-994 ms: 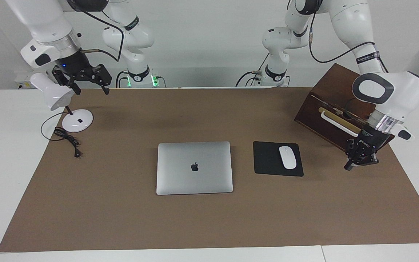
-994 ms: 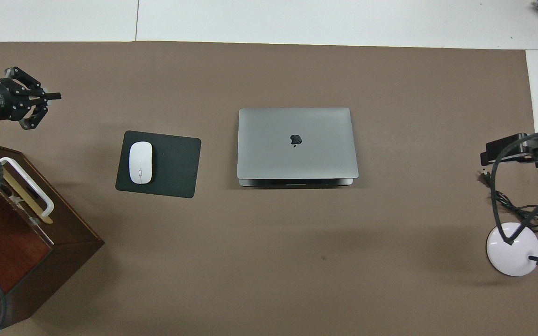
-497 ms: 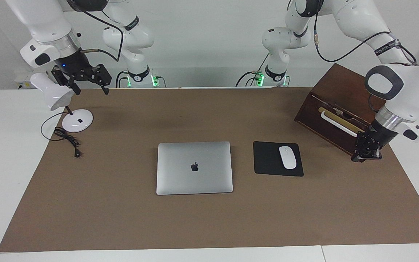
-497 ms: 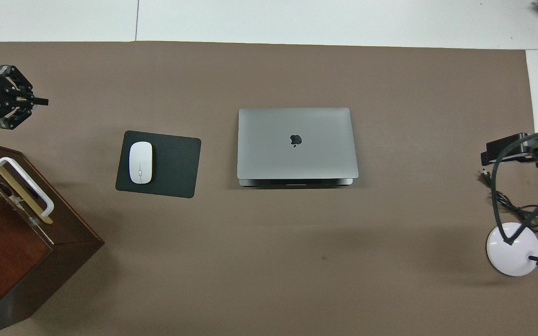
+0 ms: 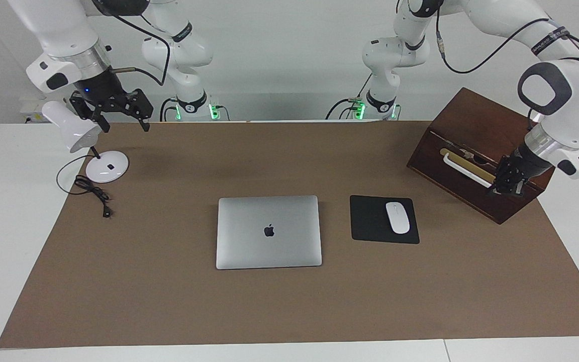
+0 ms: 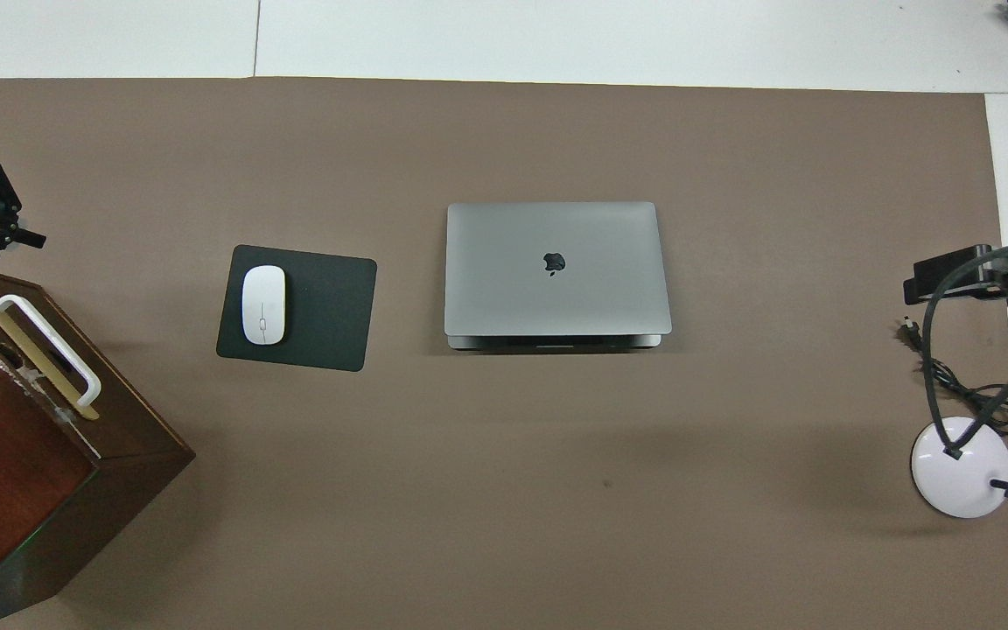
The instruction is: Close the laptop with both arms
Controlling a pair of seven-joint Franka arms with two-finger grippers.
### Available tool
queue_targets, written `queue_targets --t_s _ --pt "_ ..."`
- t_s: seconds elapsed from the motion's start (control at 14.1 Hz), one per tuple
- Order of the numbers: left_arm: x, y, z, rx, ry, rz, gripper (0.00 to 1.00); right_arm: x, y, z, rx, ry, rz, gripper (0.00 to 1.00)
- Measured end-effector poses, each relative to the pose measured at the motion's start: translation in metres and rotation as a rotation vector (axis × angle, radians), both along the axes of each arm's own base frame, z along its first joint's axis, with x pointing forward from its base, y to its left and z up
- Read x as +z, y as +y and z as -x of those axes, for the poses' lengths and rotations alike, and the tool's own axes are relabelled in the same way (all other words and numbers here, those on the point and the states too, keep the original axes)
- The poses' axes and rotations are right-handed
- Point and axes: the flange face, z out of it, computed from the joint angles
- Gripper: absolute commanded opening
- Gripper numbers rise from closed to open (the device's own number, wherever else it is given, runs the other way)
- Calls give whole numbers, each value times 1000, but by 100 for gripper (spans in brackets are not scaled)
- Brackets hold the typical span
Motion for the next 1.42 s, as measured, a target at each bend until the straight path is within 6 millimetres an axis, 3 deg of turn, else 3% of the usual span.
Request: queue_targets --t_s 0.28,0.35,0.43,0.99,1.42 --pt "28 2 17 -13 4 -17 0 0 -3 0 -1 0 19 100" --pt "31 2 20 -19 8 -27 44 0 -3 0 -1 0 20 100" --pt "33 1 21 -25 10 -41 99 0 -3 0 -1 0 20 100" --pt "56 -14 27 -66 -34 -91 100 0 -3 0 -1 0 20 100" --pt "66 -34 14 -108 -147 -110 100 0 -3 0 -1 0 20 100"
